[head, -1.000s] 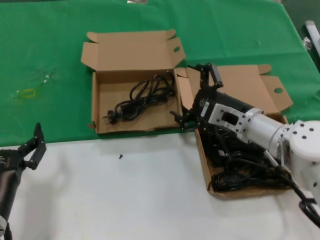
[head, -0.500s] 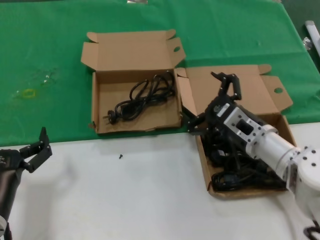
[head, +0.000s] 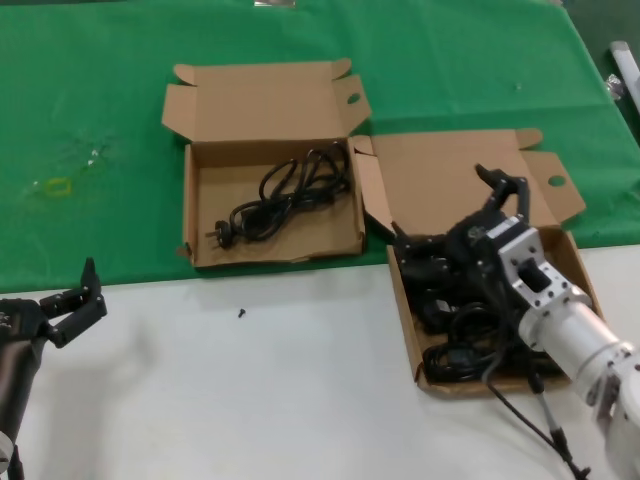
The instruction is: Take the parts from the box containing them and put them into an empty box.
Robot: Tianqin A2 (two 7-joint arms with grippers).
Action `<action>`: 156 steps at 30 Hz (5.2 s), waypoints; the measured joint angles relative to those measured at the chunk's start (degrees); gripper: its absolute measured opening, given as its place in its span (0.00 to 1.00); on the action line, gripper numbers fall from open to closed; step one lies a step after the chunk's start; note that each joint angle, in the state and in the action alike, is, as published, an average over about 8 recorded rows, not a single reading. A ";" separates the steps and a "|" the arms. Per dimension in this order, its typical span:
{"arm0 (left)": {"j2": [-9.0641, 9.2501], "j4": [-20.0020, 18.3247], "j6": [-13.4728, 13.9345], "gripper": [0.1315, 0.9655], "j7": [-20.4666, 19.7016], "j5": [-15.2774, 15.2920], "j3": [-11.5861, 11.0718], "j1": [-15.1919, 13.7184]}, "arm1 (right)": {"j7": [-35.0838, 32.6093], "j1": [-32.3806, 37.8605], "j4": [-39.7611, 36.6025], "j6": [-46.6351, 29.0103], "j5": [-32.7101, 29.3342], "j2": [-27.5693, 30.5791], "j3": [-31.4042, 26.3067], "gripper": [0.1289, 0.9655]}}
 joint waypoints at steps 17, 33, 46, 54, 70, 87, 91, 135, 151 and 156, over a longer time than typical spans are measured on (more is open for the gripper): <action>0.00 0.00 0.00 1.00 0.00 -0.01 0.00 0.00 | 12.97 -10.93 9.84 9.15 2.67 -0.13 3.90 1.00; 0.00 0.00 0.00 1.00 0.00 -0.01 0.00 0.00 | 14.17 -11.94 10.75 9.99 2.92 -0.14 4.26 1.00; 0.00 0.00 0.00 1.00 0.00 -0.01 0.00 0.00 | 14.17 -11.94 10.75 9.99 2.92 -0.14 4.26 1.00; 0.00 0.00 0.00 1.00 0.00 -0.01 0.00 0.00 | 14.17 -11.94 10.75 9.99 2.92 -0.14 4.26 1.00; 0.00 0.00 0.00 1.00 0.00 -0.01 0.00 0.00 | 14.17 -11.94 10.75 9.99 2.92 -0.14 4.26 1.00; 0.00 0.00 0.00 1.00 0.00 -0.01 0.00 0.00 | 14.17 -11.94 10.75 9.99 2.92 -0.14 4.26 1.00; 0.00 0.00 0.00 1.00 0.00 -0.01 0.00 0.00 | 14.17 -11.94 10.75 9.99 2.92 -0.14 4.26 1.00; 0.00 0.00 0.00 1.00 0.00 -0.01 0.00 0.00 | 14.16 -11.94 10.75 9.99 2.92 -0.14 4.26 1.00; 0.00 0.00 0.00 1.00 0.00 -0.01 0.00 0.00 | 14.16 -11.94 10.75 9.99 2.92 -0.14 4.26 1.00; 0.00 0.00 0.00 1.00 0.00 -0.01 0.00 0.00 | 14.16 -11.94 10.75 9.99 2.92 -0.14 4.26 1.00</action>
